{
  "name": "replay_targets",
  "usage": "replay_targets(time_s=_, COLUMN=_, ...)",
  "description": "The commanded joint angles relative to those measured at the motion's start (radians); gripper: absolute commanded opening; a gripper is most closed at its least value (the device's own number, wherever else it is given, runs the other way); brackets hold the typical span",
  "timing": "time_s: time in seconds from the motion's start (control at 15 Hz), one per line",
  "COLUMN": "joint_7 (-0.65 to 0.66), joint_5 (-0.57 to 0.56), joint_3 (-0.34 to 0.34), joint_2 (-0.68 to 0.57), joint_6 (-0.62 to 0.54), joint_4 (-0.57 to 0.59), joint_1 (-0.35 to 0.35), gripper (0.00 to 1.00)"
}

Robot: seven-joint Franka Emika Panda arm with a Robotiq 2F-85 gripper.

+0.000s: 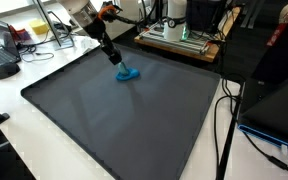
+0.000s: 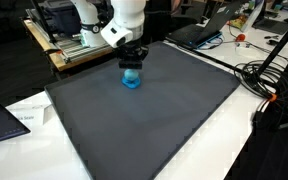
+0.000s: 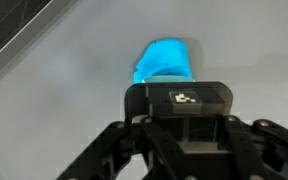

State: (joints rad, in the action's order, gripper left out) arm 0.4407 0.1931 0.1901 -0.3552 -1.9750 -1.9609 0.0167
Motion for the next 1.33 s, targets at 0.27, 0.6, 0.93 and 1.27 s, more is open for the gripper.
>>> replay_targets(time_s=0.27, joint_7=0.005, joint_5=-0.095, joint_3=-0.047, joint_2=0.136, joint_6=-0.107, joint_4=-0.12, joint_1=-0.009, gripper=0.22)
replay_targets(time_s=0.6, joint_7=0.059, joint_5=-0.2, joint_3=-0.067, joint_2=0.153, joint_6=-0.164, joint_4=-0.126, joint_1=-0.038, gripper=0.22)
replay_targets(time_s=0.93, joint_7=0.128, joint_5=-0.316, joint_3=-0.084, joint_2=0.154, joint_6=-0.174, joint_4=-0.12, joint_1=-0.079, gripper=0.22)
replay_targets(time_s=1.27, joint_7=0.205, joint_5=-0.425, joint_3=-0.1, joint_2=0.149, joint_6=-0.162, joint_4=-0.114, joint_1=-0.115, gripper=0.22)
